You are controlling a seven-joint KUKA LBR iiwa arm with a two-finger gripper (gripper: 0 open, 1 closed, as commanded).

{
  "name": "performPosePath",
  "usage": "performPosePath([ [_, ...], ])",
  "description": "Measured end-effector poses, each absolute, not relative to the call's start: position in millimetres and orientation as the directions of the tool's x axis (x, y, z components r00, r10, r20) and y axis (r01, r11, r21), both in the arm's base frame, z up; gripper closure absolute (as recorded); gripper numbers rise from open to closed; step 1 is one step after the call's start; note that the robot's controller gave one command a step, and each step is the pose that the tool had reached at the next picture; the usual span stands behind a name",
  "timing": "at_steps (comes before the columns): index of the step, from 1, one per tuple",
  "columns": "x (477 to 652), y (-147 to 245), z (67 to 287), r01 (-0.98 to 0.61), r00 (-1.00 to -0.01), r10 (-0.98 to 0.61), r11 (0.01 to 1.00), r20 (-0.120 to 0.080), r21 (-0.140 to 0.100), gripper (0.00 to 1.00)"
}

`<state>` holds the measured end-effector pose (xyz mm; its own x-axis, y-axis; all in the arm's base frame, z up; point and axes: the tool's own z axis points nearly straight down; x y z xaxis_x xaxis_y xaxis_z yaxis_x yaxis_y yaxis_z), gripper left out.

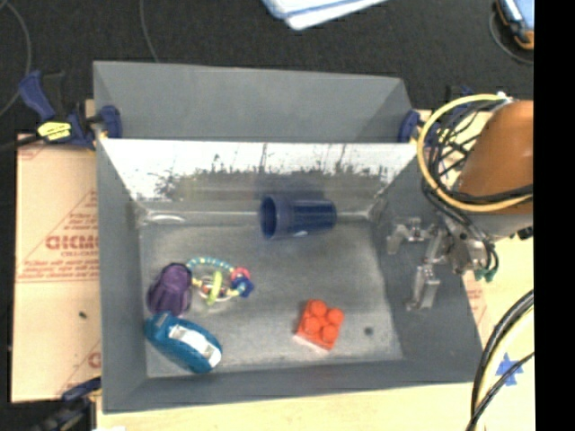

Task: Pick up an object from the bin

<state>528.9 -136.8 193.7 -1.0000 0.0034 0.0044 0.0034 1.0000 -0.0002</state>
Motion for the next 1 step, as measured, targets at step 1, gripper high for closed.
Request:
performPosePath([
  [1,530.8,-136.3,198.3,-0.001,-1.000,-0.001,1.000,-0.004,-0.002,0.00],
])
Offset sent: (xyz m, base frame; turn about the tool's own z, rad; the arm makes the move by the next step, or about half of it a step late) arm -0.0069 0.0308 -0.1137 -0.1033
